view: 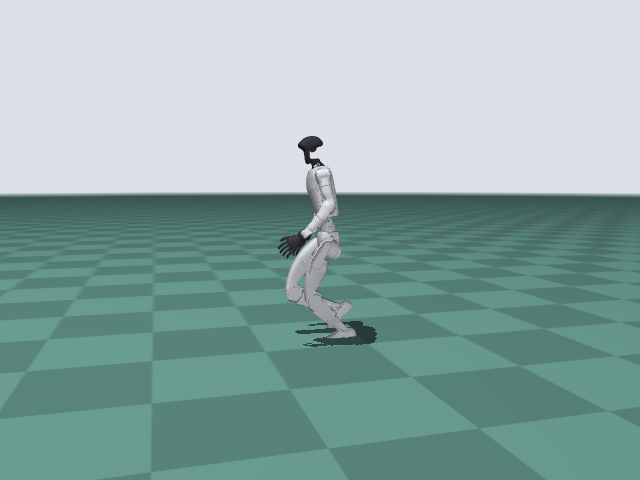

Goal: Run

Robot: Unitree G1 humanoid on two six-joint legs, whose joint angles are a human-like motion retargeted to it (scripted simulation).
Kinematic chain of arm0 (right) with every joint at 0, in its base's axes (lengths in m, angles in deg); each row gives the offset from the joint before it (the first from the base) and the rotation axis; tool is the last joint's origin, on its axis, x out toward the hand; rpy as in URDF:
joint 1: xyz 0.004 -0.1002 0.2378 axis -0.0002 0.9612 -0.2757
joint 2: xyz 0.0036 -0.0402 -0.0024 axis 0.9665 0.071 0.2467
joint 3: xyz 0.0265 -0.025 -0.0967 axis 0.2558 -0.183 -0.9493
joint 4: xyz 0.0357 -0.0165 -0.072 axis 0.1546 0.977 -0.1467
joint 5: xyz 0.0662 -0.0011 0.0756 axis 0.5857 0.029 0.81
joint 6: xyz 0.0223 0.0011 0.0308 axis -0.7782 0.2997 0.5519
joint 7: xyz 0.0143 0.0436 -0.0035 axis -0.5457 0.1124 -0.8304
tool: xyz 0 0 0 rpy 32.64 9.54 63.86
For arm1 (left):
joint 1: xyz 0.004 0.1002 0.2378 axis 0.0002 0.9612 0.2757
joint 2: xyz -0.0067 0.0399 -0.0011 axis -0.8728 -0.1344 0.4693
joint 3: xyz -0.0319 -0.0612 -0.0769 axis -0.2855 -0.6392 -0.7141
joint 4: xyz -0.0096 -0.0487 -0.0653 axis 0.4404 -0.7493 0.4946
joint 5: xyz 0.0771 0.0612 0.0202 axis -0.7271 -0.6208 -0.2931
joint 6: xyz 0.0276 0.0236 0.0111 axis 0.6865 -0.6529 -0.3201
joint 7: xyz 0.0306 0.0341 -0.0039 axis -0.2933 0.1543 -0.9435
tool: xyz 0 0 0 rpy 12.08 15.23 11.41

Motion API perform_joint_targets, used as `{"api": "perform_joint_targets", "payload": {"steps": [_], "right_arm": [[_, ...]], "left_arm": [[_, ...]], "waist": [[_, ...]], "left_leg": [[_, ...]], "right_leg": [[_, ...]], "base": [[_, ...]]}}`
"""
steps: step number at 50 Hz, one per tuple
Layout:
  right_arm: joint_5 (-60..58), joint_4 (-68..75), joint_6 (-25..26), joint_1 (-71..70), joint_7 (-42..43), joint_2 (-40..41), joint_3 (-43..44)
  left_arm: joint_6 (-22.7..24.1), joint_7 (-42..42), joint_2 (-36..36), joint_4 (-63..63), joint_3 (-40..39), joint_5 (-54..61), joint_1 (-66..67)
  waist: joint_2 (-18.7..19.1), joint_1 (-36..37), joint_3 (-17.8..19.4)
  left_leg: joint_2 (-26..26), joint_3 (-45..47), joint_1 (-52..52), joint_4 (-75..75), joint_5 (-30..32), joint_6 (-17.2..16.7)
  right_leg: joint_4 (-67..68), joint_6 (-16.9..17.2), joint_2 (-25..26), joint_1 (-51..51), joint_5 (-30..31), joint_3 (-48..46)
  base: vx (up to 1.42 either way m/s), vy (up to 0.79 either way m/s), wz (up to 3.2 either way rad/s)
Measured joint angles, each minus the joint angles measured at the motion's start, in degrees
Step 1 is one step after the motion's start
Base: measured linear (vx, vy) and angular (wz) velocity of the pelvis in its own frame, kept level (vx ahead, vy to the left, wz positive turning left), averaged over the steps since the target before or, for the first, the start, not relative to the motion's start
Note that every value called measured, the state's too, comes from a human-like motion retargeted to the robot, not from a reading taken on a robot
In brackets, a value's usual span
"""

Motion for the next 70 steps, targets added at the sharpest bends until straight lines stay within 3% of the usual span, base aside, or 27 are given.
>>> {"api": "perform_joint_targets", "payload": {"steps": [5, 8, 10, 12, 16, 20, 24, 28, 34, 38, 41, 45, 49, 54, 60, 65, 70], "right_arm": [[3.62, -0.9, -1.1, 12.52, -2.88, -0.57, 1.97], [6.11, -3.21, -1.69, 17.61, -2.68, -0.43, 4.09], [7.5, -4.28, -1.97, 18.99, -1.59, -0.75, 5.38], [7.76, -4.21, -1.97, 18.44, -0.02, -1.31, 6.15], [6.87, -0.85, -0.45, 12.59, 3.49, -3.3, 7.29], [5.66, 8.21, 1.43, -1.31, 7.12, -4.11, 6.28], [7.06, 7.16, 1.03, -8.73, 8.17, -1.89, 4.88], [8.97, -3.05, -0.98, -9.41, 7.32, -0.17, 3.51], [11.22, -20.17, -4.71, -8.52, 3.47, -1.04, 0.1], [11.97, -29.32, -6.58, -9.28, 1.24, -2.8, -1.74], [11.4, -33.27, -7.34, -9.75, 0.42, -3.5, -2.62], [7.64, -33.2, -6.52, -8.92, 0.83, -3.32, -3.14], [2.38, -23.11, -3.47, -7.44, 2.31, -1.4, -3.21], [-0.2, -3.42, 0.16, -3.36, 2.95, 1.28, -3.11], [-0.27, 12.36, 1.89, 4.63, 0.6, 0.78, -1.48], [1.46, 13.89, 1.3, 12.76, 0.19, -0.59, 1.27], [3.66, 9.67, 0.13, 18.66, 1.46, -0.53, 4.3]], "left_arm": [[6.35, 1.87, -3.06, 21.18, 1.7, 2.68, -1.25], [8.12, 3.93, -5.07, 27.29, 3.44, 4.19, -0.7], [7.95, 5.03, -6.07, 29.2, 4.3, 5.09, -0.33], [7.17, 5.47, -6.43, 28.61, 4.97, 5.19, 0.85], [3.51, 5.02, -6.63, 22.74, 5.11, 4.35, 2.45], [-0.91, 2.78, -2.51, 8.29, 4.07, 1.74, 1.18], [-2.71, 3.44, 0.27, -1.57, 2.1, 1.38, 3.6], [-1.69, 4.74, -0.84, -3.24, 0.58, 1.58, 10.07], [0.28, 7.11, -3.38, -5.77, -1.39, 1.62, 19.47], [-0.33, 8.59, -3.8, -10.05, -2.42, 1.33, 23.15], [-1.18, 8.47, -3.56, -13.75, -2.44, 0.69, 24.05], [-2.16, 5.67, -2.69, -19.13, -2.11, -0.79, 21.41], [-2.71, 0.33, -1.6, -22.34, -1.1, -1.37, 13.47], [-2.29, -5.89, -0.03, -16.84, 0.65, 1.66, 3.54], [0.89, -8.19, -0.15, 0.59, 2.0, 6.06, -4.21], [5.88, -7.61, -2.51, 12.73, 3.5, 5.79, -7.15], [8.4, -5.85, -4.21, 19.06, 4.75, 4.56, -6.09]], "waist": [[6.0, -5.82, -4.01], [11.32, -5.89, -5.5], [14.71, -4.92, -5.91], [15.18, -4.1, -5.96], [15.75, -2.12, -4.98], [14.75, -0.63, -1.49], [11.84, 3.19, -1.01], [8.08, 7.05, -2.65], [2.51, 9.92, -5.6], [-1.77, 8.49, -6.84], [-3.76, 6.95, -6.87], [-5.02, 4.71, -6.14], [-4.64, 2.71, -5.69], [-3.84, -1.82, -6.75], [-0.16, -6.56, -7.47], [7.46, -7.26, -8.38], [13.41, -5.76, -9.98]], "left_leg": [[4.08, -1.99, 1.99, -4.03, 15.63, -11.02], [12.99, -1.72, -0.13, 7.41, 20.58, -13.6], [20.38, -1.62, -1.13, 17.78, 21.73, -12.99], [25.66, -0.54, -1.02, 28.43, 21.11, -10.21], [35.39, -2.75, -2.34, 47.46, 15.33, -5.2], [38.8, -8.37, -7.27, 57.62, 12.69, -3.42], [37.51, -7.74, -13.43, 56.02, 10.92, -1.16], [32.5, -1.62, -16.16, 44.78, 8.02, -0.09], [20.53, 6.03, -15.2, 16.46, 6.26, -4.54], [10.73, 7.95, -13.61, 0.78, 8.47, -6.36], [6.52, 7.52, -13.08, 0.61, 7.26, -4.17], [3.79, 6.3, -12.88, 8.14, 1.41, 1.51], [4.66, 3.7, -12.1, 12.78, -4.61, 1.92], [2.27, 0.83, -8.18, 9.85, -7.62, 1.92], [1.11, -1.25, 3.81, -0.7, -6.03, 0.8], [10.79, -2.01, 11.13, -2.0, -1.41, -6.95], [22.92, -2.01, 10.47, 11.04, 10.22, -11.69]], "right_leg": [[-22.05, 2.64, 7.36, -3.69, 1.03, -1.52], [-33.63, 4.04, 15.47, -4.67, 4.34, -3.17], [-38.18, 3.22, 20.16, -4.42, 5.62, -5.15], [-36.53, 1.05, 21.66, -4.41, 3.1, -6.15], [-31.82, -6.47, 24.02, -2.73, -9.19, -8.73], [-28.05, -11.79, 24.33, 0.25, -18.94, -10.78], [-31.47, -11.04, 22.68, 6.74, -19.79, -10.51], [-36.39, -5.43, 19.21, 14.84, -13.15, -9.25], [-36.56, 4.12, 11.49, 22.14, -0.22, -7.4], [-31.24, 7.77, 3.81, 24.43, 4.86, -6.75], [-24.01, 8.85, 0.45, 25.09, 7.66, -5.63], [-11.23, 9.1, -1.8, 23.14, 13.04, -3.85], [0.17, 4.86, -3.14, 15.22, 13.1, -3.04], [6.65, -0.37, -5.58, 2.4, 3.5, -2.17], [-4.53, -0.58, -4.77, -8.6, -3.77, -3.38], [-26.47, 1.87, 5.74, -10.23, -3.59, -8.17], [-38.92, 1.41, 15.87, -8.62, -0.76, -10.78]], "base": [[0.1, -0.04, 2.19], [-0.03, -0.06, 1.73], [-0.06, -0.09, 1.41], [-0.06, -0.11, 1.35], [-0.01, -0.15, 1.18], [0.04, -0.18, 1.14], [0.12, -0.04, 1.07], [0.17, 0.11, 0.96], [0.11, 0.13, 0.66], [0.06, 0.08, 0.77], [0.03, 0.04, 0.59], [0.04, 0.03, 0.42], [0.03, -0.03, 0.36], [0.02, 0.02, 0.73], [0.06, 0.06, 0.64], [0.09, -0.04, 0.19], [-0.01, -0.09, 0.07]]}}
